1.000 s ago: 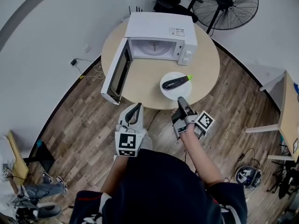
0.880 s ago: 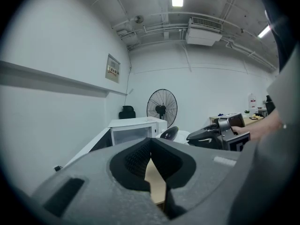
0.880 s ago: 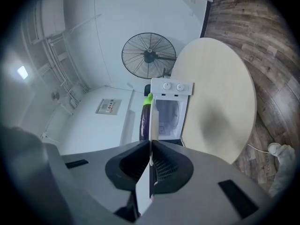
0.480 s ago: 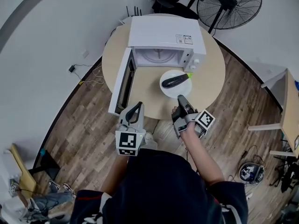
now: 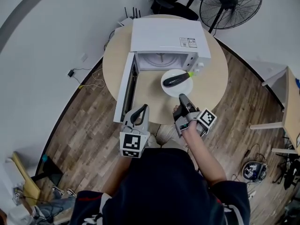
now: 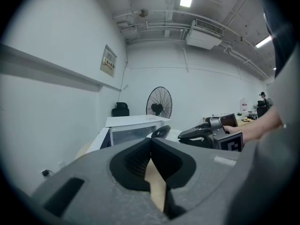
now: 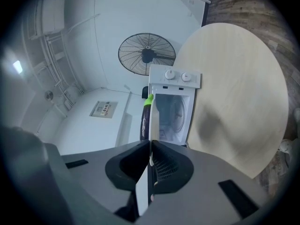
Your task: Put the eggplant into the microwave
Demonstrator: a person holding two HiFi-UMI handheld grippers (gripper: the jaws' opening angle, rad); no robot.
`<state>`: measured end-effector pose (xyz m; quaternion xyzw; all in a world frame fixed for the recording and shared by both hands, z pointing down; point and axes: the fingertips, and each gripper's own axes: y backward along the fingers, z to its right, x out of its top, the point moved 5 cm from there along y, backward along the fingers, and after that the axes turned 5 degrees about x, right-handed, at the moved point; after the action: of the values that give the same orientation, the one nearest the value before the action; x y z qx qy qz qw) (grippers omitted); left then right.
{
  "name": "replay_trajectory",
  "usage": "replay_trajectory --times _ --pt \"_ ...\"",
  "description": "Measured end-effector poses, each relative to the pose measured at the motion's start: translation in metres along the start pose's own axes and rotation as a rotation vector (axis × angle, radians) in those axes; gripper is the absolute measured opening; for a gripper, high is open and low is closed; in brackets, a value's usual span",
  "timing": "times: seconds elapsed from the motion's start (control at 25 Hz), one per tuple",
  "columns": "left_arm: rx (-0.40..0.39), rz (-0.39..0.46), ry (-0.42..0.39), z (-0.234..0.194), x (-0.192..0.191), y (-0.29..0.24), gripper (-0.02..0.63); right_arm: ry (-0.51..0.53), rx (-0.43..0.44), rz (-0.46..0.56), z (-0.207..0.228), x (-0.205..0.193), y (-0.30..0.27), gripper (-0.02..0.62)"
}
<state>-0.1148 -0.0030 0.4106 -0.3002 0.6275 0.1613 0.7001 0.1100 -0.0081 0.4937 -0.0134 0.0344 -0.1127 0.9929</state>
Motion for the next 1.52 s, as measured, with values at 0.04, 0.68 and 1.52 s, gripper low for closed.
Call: replay_trajectory --times 0.04,0.68,1.52 --pt "-0.008 -0.001 -0.003 0.001 0.0 -0.003 0.017 -0.002 0.002 0.002 0.0 0.001 -0.002 0.02" --pt "0.043 -0.043 0.006 0.011 0.002 -0.065 0.017 -0.011 -0.028 -0.104 0.02 0.036 -0.056 0.02" --pt "0.187 -0.142 0.059 -0.008 -0.018 -0.113 0.017 -0.011 -0.132 -0.258 0.078 0.053 -0.134 0.02"
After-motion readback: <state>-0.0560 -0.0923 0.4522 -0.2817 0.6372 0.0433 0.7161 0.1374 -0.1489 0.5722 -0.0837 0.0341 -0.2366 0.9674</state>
